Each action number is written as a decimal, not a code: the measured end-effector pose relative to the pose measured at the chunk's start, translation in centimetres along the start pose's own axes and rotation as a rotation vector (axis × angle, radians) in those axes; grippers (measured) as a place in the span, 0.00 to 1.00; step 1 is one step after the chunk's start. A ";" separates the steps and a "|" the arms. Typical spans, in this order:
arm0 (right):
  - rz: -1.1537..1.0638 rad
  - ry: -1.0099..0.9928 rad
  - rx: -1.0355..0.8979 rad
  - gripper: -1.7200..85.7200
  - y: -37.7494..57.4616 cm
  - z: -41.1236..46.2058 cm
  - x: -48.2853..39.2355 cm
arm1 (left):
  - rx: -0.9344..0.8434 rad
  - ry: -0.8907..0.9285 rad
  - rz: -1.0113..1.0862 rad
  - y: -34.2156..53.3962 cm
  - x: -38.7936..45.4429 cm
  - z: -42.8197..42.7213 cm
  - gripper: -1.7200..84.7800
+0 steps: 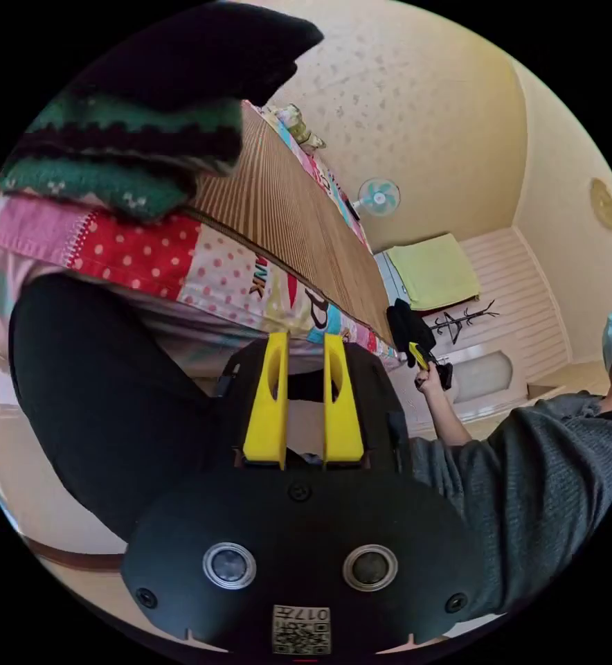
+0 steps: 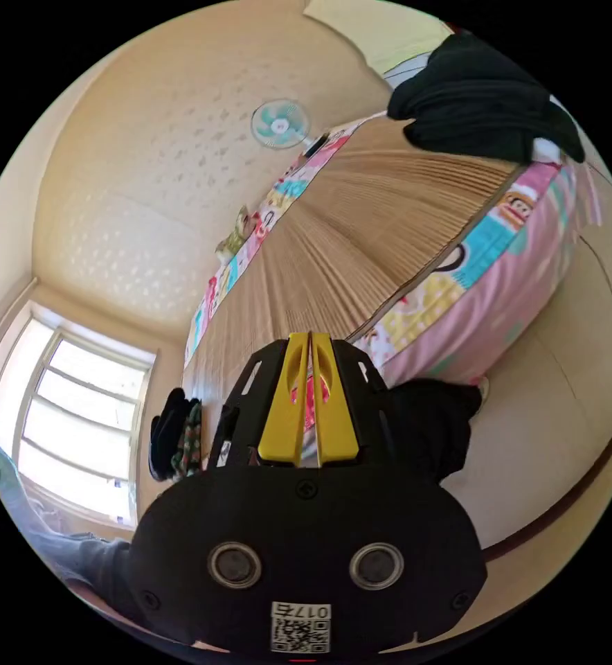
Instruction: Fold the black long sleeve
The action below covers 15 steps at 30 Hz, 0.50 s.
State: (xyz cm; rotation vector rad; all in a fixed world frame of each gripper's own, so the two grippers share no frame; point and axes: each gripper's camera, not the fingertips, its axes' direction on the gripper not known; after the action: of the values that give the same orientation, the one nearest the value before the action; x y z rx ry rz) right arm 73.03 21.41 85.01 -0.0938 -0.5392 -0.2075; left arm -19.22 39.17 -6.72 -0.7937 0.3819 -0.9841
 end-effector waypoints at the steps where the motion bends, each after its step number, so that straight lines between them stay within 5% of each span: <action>1: 0.031 0.013 0.051 0.02 -0.2 -1.6 1.4 | -0.041 -0.013 0.016 0.4 0.7 1.4 0.11; 15: 0.130 0.328 0.365 0.05 -13.3 -13.7 10.3 | -0.094 -0.176 0.160 -4.6 4.1 7.0 0.07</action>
State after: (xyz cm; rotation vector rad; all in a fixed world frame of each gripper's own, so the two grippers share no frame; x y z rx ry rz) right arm 85.56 4.78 79.10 0.2568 -0.2363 0.0063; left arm -15.50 37.18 1.62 -0.9135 0.3358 -0.7448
